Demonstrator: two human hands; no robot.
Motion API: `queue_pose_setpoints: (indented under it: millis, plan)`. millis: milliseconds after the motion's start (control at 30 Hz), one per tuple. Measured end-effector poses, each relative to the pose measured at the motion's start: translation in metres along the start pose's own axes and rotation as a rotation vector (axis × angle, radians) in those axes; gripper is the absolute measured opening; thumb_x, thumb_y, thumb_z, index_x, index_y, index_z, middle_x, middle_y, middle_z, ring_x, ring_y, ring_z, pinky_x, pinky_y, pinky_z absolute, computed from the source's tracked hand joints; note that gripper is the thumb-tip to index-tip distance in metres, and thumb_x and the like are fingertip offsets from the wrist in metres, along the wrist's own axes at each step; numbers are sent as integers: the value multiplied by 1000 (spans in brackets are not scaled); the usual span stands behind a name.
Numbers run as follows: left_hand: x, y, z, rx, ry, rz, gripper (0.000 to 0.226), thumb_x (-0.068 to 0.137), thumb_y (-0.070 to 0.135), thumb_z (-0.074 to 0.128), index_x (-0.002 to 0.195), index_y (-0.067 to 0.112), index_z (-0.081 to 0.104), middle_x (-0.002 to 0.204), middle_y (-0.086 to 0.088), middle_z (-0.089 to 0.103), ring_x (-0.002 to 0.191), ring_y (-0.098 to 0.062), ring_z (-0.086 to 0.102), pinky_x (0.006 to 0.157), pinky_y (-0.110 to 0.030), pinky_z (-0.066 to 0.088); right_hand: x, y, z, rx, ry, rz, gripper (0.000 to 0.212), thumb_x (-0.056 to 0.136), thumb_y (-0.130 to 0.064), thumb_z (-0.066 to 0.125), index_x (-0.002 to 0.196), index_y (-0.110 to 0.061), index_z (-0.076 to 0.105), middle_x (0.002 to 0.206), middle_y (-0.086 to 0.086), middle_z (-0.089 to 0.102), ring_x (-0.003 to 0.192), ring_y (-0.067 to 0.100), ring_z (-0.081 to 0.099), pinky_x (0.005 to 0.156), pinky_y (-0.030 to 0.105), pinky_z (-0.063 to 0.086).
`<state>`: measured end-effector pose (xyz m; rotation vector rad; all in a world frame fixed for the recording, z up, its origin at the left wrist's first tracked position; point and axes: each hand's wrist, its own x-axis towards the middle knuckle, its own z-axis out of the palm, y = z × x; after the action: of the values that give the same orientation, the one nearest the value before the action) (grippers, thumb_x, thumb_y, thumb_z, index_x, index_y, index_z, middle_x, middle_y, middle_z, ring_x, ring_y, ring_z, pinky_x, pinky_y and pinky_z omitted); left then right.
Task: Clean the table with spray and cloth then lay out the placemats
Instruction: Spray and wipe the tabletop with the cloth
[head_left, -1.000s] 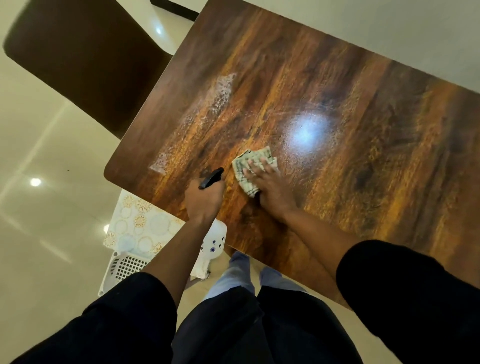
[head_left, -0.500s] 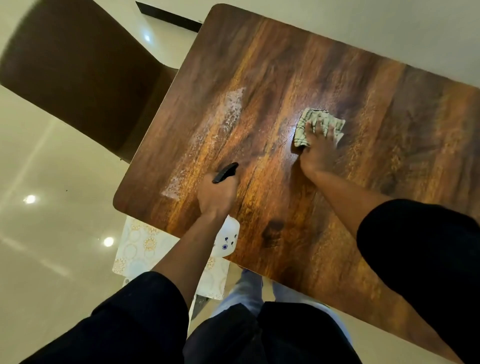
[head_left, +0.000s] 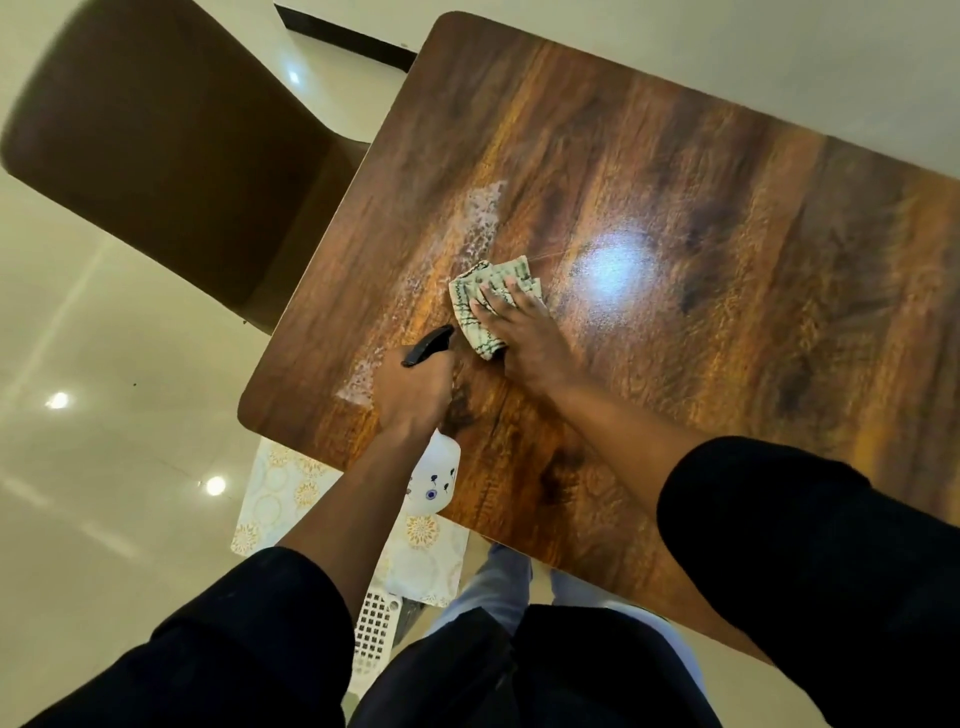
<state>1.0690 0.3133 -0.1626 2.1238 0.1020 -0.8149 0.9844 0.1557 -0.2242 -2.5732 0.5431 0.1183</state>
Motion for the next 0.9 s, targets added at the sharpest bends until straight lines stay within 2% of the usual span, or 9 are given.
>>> queue_pose_setpoints:
  millis: [100,200,300,367,467,567,667,800,900]
  plan:
    - [1,2,1,-4,-22,-6,40,73,36,67,86,0,75,78,-31,69,59,-25,50,62,-43,38,9,15,-12,-20,7,31,86,90,0,58,161,-32,21,170,-9,12,158,24,-1,127,51,10]
    - [3,3,2,15,-36,-13,35,74,37,67,85,5,75,68,-22,66,58,-25,50,62,-42,39,17,39,-28,50,68,152,71,95,-24,54,160,-31,25,169,-5,16,158,30,2,127,55,8]
    - [11,2,2,10,-27,-25,48,74,42,68,96,0,77,72,-20,68,60,-25,52,62,-43,40,20,71,-47,75,193,367,69,98,-11,53,159,-30,28,169,-4,18,158,29,4,128,47,8]
    - [14,4,-1,-10,-26,-37,46,77,41,68,98,0,77,75,-22,71,60,-26,53,62,-42,40,20,91,-60,62,234,513,67,100,-13,54,160,-29,30,169,-5,19,158,28,5,128,47,10]
    - [21,11,-6,-26,-2,-43,44,76,39,70,100,4,78,68,-9,71,58,-24,56,60,-41,44,25,102,-66,50,267,653,68,98,-6,52,158,-31,33,168,-8,20,158,26,6,127,44,7]
    - [32,18,-15,-61,76,-62,71,56,53,67,110,7,78,81,-9,78,68,-26,71,64,-43,60,37,92,-57,109,329,726,70,97,1,51,158,-30,35,169,-6,19,158,25,1,128,44,6]
    - [39,27,-23,-98,129,-73,81,58,56,70,126,12,65,104,-11,78,94,-31,77,81,-51,67,54,78,-49,129,339,730,71,97,2,49,158,-31,35,170,-6,17,158,26,-1,128,45,3]
    - [53,39,-29,-81,95,-27,80,57,56,67,126,17,70,99,-11,79,86,-28,74,67,-42,60,88,61,-52,155,295,666,71,96,3,47,158,-30,35,170,-5,17,158,27,-2,128,45,0]
    - [58,45,-31,-78,112,-47,67,61,54,71,117,22,54,103,-12,78,96,-35,77,78,-49,64,116,37,-53,185,243,598,74,95,3,48,158,-32,34,170,-7,16,158,26,-4,128,43,-1]
